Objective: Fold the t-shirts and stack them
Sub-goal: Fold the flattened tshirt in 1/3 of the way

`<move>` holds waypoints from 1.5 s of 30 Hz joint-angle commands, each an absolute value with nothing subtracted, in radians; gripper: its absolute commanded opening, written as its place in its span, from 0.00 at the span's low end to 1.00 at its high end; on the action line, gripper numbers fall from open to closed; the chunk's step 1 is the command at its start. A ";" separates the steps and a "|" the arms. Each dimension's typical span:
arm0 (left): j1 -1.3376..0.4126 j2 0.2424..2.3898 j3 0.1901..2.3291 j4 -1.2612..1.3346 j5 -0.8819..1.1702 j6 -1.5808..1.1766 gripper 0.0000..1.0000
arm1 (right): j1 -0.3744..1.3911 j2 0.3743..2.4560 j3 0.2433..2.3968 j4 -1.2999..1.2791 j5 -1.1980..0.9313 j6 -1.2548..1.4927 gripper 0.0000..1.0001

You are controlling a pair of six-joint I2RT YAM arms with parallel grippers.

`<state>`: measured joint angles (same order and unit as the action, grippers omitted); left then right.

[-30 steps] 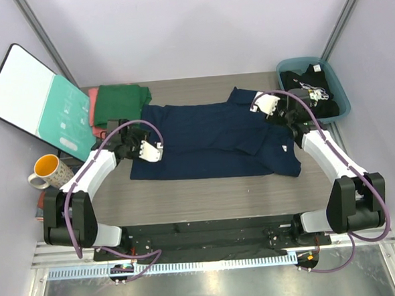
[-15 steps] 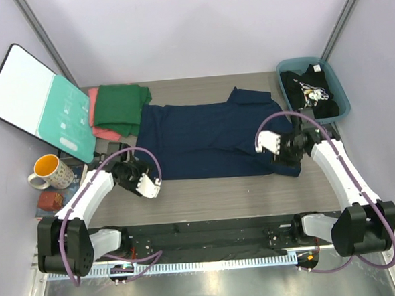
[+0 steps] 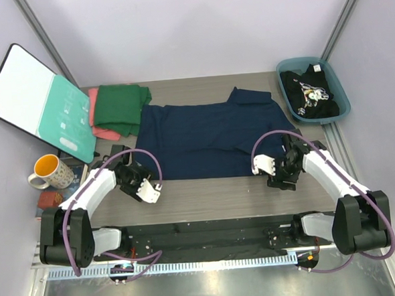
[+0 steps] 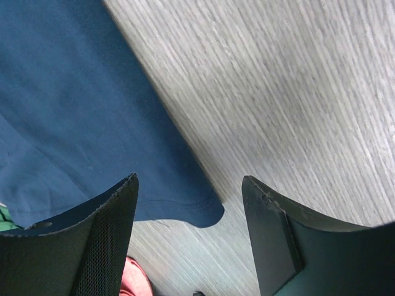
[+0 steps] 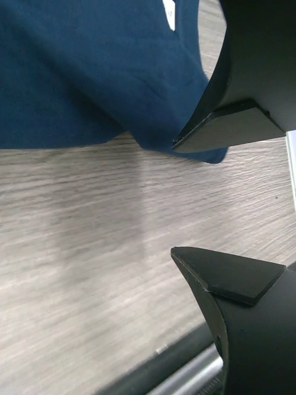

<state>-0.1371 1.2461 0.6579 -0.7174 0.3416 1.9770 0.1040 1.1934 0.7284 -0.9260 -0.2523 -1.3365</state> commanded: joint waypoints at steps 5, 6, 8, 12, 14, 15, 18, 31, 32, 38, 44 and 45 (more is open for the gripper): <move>-0.140 1.278 0.634 -0.681 0.364 2.006 0.67 | 0.109 1.236 0.681 -0.675 -0.178 -1.282 0.66; -0.140 1.279 0.634 -0.672 0.364 2.006 0.67 | 0.109 1.236 0.681 -0.667 -0.172 -1.281 0.66; -0.140 1.293 0.634 -0.664 0.362 2.005 0.66 | 0.107 1.236 0.677 -0.655 -0.164 -1.288 0.66; -0.140 1.333 0.643 -0.644 0.356 2.009 0.63 | 0.098 1.247 0.669 -0.641 -0.146 -1.304 0.65; -0.140 1.353 0.649 -0.640 0.354 2.011 0.61 | 0.094 1.264 0.672 -0.638 -0.143 -1.301 0.64; -0.141 1.370 0.653 -0.631 0.353 2.011 0.58 | 0.091 1.269 0.672 -0.637 -0.140 -1.301 0.64; -0.140 1.410 0.672 -0.623 0.339 2.013 0.45 | 0.089 1.282 0.672 -0.637 -0.132 -1.302 0.61; -0.140 1.499 0.762 -0.660 0.273 1.983 0.00 | 0.041 1.261 0.658 -0.684 -0.081 -1.338 0.07; -0.140 1.503 0.775 -0.676 0.270 1.982 0.00 | 0.040 1.255 0.658 -0.696 -0.078 -1.344 0.06; -0.140 1.500 0.821 -0.780 0.244 1.976 0.00 | 0.014 1.216 0.655 -0.735 -0.074 -1.368 0.04; -0.137 1.486 0.833 -0.822 0.250 1.976 0.00 | 0.014 1.210 0.653 -0.750 -0.075 -1.370 0.05; -0.138 1.482 0.831 -0.821 0.252 1.976 0.00 | 0.014 1.206 0.660 -0.750 -0.078 -1.367 0.17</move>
<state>-0.1398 1.4986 0.8116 -0.7437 0.2718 1.9888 0.0174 1.2343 0.6567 -0.7258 -0.0872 -1.3533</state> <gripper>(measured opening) 0.007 0.045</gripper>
